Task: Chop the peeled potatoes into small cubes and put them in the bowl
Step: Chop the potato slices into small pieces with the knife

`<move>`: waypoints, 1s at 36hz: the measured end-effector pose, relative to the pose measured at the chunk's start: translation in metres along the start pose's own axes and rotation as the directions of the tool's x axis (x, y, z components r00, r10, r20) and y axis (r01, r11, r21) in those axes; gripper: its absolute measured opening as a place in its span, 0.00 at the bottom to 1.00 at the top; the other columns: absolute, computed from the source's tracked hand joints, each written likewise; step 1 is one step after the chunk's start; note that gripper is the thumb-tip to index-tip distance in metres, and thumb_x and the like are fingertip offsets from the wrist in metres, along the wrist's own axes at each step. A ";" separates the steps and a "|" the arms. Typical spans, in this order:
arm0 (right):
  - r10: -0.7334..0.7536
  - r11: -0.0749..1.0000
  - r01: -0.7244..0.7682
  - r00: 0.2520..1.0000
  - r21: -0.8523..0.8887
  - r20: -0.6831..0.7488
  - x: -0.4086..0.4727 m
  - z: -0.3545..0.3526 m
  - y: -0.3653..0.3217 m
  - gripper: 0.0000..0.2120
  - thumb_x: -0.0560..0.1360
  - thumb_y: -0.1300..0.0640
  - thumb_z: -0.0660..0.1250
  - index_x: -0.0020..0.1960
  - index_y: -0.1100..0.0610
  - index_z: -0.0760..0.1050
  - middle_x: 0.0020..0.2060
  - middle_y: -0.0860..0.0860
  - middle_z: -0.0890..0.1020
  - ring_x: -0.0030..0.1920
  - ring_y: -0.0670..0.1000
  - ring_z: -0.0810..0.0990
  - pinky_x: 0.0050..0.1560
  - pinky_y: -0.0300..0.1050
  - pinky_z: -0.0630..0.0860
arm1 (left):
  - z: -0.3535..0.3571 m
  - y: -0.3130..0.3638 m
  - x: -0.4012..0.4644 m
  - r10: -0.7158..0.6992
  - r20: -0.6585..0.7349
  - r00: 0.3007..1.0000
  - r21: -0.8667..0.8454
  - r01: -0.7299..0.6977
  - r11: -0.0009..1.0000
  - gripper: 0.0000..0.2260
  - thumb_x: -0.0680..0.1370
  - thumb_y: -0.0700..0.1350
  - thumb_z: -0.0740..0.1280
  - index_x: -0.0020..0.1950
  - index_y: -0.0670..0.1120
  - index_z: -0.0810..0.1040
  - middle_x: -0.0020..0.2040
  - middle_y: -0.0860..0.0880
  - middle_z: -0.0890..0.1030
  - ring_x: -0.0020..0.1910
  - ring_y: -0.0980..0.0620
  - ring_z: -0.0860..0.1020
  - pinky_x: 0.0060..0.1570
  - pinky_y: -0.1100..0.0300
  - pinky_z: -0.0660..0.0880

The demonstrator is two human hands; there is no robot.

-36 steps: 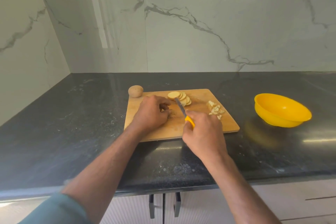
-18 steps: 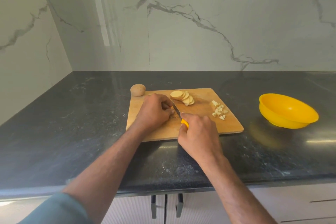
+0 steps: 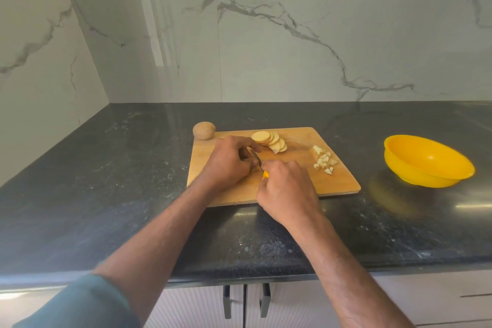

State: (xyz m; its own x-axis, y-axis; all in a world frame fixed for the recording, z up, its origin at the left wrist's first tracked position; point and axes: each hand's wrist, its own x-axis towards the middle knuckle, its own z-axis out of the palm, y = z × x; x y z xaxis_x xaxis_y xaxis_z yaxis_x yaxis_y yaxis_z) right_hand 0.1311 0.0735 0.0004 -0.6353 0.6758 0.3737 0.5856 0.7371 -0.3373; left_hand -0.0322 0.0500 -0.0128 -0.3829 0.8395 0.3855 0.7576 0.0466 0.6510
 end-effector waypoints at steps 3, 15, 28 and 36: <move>-0.009 1.000 0.009 1.000 -0.002 0.007 -0.006 -0.005 -0.001 0.13 0.77 0.57 0.65 0.61 0.55 0.79 0.48 0.53 0.83 0.43 0.52 0.74 0.42 0.43 0.73 | 0.002 0.000 0.001 0.021 0.029 0.999 0.037 -0.022 0.999 0.12 0.73 0.33 0.71 0.50 0.48 0.86 0.42 0.50 0.85 0.42 0.55 0.82 0.45 0.57 0.79; -0.036 0.999 0.035 0.999 0.029 0.023 -0.040 -0.034 0.013 0.18 0.76 0.58 0.65 0.65 0.50 0.80 0.51 0.49 0.86 0.49 0.53 0.82 0.45 0.40 0.77 | 0.001 0.006 -0.001 0.012 0.065 0.998 0.111 -0.019 0.994 0.11 0.77 0.35 0.71 0.50 0.51 0.86 0.49 0.52 0.81 0.48 0.54 0.78 0.50 0.51 0.80; 0.051 0.997 -0.042 0.987 0.058 -0.154 -0.027 -0.021 0.010 0.15 0.74 0.59 0.67 0.58 0.54 0.84 0.46 0.52 0.87 0.44 0.56 0.84 0.46 0.46 0.79 | -0.005 0.005 -0.007 -0.086 -0.072 0.994 0.020 0.088 0.996 0.15 0.73 0.39 0.77 0.59 0.46 0.83 0.37 0.55 0.85 0.39 0.62 0.82 0.45 0.67 0.80; 0.020 0.999 -0.013 0.990 0.052 -0.140 -0.016 -0.001 0.005 0.16 0.75 0.59 0.65 0.60 0.53 0.82 0.44 0.51 0.86 0.41 0.53 0.80 0.37 0.40 0.70 | -0.005 0.000 -0.006 -0.092 -0.086 0.992 -0.024 0.091 0.996 0.13 0.71 0.39 0.80 0.55 0.45 0.84 0.36 0.54 0.85 0.38 0.63 0.82 0.39 0.73 0.75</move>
State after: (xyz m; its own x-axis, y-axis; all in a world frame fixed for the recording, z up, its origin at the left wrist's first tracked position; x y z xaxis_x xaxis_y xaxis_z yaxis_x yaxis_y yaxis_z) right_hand 0.1452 0.0660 -0.0062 -0.5470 0.6829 0.4842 0.5666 0.7278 -0.3864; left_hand -0.0325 0.0422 -0.0117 -0.4953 0.7819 0.3785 0.7071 0.1098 0.6985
